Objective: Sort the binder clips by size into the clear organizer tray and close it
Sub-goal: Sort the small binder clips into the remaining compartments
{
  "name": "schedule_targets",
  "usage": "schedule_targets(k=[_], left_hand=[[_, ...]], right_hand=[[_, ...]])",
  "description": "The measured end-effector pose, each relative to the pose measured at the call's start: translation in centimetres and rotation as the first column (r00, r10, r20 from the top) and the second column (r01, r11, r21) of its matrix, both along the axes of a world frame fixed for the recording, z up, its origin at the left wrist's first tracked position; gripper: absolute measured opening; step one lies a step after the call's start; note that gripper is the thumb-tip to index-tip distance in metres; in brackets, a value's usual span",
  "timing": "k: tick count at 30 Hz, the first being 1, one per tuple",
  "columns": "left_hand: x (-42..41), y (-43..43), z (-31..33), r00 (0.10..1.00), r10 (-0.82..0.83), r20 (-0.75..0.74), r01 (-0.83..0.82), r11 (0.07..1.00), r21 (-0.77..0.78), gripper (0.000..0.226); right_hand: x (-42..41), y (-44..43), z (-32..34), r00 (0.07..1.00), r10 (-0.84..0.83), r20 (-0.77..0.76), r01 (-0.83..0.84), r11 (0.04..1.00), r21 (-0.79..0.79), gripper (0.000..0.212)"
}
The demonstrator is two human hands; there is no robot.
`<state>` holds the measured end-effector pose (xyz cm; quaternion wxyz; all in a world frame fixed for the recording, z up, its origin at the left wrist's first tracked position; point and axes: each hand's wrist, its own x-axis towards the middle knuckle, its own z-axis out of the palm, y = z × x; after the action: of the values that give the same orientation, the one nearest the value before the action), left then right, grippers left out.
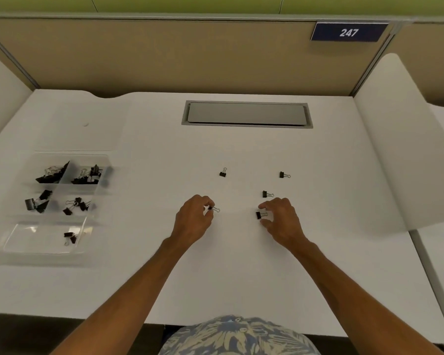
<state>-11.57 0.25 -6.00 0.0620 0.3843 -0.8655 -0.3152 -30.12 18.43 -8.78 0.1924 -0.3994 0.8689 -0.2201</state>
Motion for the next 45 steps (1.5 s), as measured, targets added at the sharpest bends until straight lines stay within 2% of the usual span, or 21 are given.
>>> schedule_targets(k=[4, 8, 10, 13, 16, 18, 24, 26, 29, 34, 36, 37, 39, 42, 45], left_hand=[[0.1, -0.2, -0.2, 1.000, 0.024, 0.002, -0.024, 1.000, 0.015, 0.014], [0.5, -0.5, -0.4, 0.999, 0.035, 0.012, -0.035, 0.999, 0.018, 0.015], [0.5, -0.7, -0.5, 0.999, 0.036, 0.021, -0.036, 0.999, 0.021, 0.015], [0.5, -1.1, -0.7, 0.999, 0.039, 0.025, -0.039, 0.999, 0.021, 0.016], [0.5, -1.4, -1.0, 1.000, 0.013, 0.028, -0.013, 1.000, 0.006, 0.020], [0.4, -1.8, -1.5, 0.999, -0.015, 0.039, 0.015, 1.000, -0.009, 0.023], [-0.5, -2.6, -2.5, 0.975, -0.193, 0.112, 0.202, 0.977, -0.073, 0.040], [-1.1, -2.8, -2.5, 0.959, -0.236, 0.156, 0.254, 0.960, -0.113, 0.041], [-1.8, -2.9, -2.8, 0.936, -0.278, 0.217, 0.316, 0.934, -0.165, 0.030], [-1.8, -2.7, -3.0, 0.960, -0.237, 0.151, 0.262, 0.949, -0.174, 0.015], [-1.5, -2.4, -2.7, 0.982, -0.161, 0.094, 0.170, 0.981, -0.096, 0.012], [-1.3, -2.1, -2.4, 0.995, -0.090, 0.034, 0.091, 0.996, -0.007, 0.011], [-0.8, -1.4, -1.7, 0.989, 0.103, -0.103, -0.072, 0.959, 0.273, 0.014], [0.6, -0.5, -0.6, 0.909, 0.361, -0.208, -0.143, 0.740, 0.657, 0.016], [2.5, -0.2, 0.6, 0.837, 0.508, -0.204, -0.100, 0.509, 0.855, 0.017]], right_hand=[[-0.5, -0.7, -0.5, 0.993, 0.069, -0.091, -0.068, 0.998, 0.017, 0.033], [-0.8, -0.7, -0.9, 0.993, 0.072, -0.094, -0.075, 0.997, -0.020, 0.020], [-0.7, -0.6, -0.9, 0.999, 0.034, -0.039, -0.036, 0.998, -0.055, 0.018], [-0.3, -0.4, -0.3, 0.985, -0.088, 0.151, 0.110, 0.984, -0.141, 0.020], [0.3, -0.1, 0.5, 0.902, -0.216, 0.375, 0.307, 0.929, -0.205, 0.022], [0.7, 0.0, 0.9, 0.850, -0.253, 0.461, 0.389, 0.892, -0.228, 0.024], [1.7, 0.1, 0.9, 0.683, -0.206, 0.701, 0.490, 0.841, -0.231, 0.025], [1.9, 0.0, 0.9, 0.634, -0.185, 0.751, 0.520, 0.821, -0.236, 0.023], [2.2, -0.2, 1.2, 0.567, -0.171, 0.806, 0.562, 0.796, -0.225, 0.021], [2.5, -0.5, 1.5, 0.479, -0.168, 0.862, 0.621, 0.759, -0.197, 0.019], [2.6, -0.6, 1.7, 0.444, -0.167, 0.881, 0.643, 0.744, -0.183, 0.019], [2.6, -0.6, 1.8, 0.430, -0.161, 0.889, 0.647, 0.741, -0.179, 0.020], [3.0, -0.7, 2.0, 0.408, -0.143, 0.902, 0.641, 0.748, -0.171, 0.021], [3.7, -1.3, 2.5, 0.374, -0.104, 0.922, 0.626, 0.761, -0.168, 0.021], [4.9, -2.4, 2.9, 0.344, -0.091, 0.934, 0.622, 0.768, -0.154, 0.015]])
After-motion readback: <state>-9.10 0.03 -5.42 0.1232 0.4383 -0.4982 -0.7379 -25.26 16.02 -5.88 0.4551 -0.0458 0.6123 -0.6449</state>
